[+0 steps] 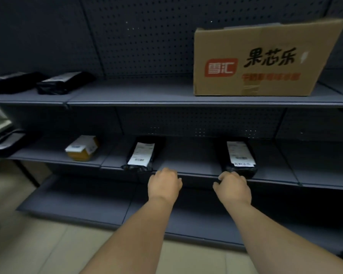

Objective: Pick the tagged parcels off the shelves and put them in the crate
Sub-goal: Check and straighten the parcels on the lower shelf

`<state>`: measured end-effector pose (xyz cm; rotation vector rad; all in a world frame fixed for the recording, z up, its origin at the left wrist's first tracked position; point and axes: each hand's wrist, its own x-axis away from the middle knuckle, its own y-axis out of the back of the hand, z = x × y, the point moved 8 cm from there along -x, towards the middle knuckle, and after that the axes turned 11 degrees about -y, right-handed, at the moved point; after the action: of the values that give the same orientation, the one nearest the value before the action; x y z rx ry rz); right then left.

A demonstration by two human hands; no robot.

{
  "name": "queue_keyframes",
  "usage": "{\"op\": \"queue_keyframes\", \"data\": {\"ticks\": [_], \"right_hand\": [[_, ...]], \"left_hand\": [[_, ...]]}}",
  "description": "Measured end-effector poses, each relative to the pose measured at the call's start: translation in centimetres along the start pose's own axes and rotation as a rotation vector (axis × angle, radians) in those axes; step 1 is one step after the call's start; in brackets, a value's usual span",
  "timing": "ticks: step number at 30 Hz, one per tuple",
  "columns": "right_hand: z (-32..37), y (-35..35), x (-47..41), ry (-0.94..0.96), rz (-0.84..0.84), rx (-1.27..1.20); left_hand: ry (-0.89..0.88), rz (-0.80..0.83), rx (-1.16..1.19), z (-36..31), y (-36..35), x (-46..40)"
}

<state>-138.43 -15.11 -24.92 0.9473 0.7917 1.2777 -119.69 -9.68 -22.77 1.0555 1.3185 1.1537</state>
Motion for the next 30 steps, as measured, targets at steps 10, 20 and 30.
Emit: {"op": "queue_keyframes", "data": {"ticks": [10,20,30], "right_hand": [[4.2,0.6,2.6,0.134,0.030,0.026],[8.0,-0.4,6.6,0.259,0.086,0.043],[16.3,-3.6,12.9,0.349,0.092,0.019]], "left_hand": [[0.173,-0.056,-0.046,4.5,3.6,3.8],[0.286,-0.077,-0.074,7.7,4.7,9.3],[0.381,-0.095,-0.063,17.2,6.1,15.1]]}}
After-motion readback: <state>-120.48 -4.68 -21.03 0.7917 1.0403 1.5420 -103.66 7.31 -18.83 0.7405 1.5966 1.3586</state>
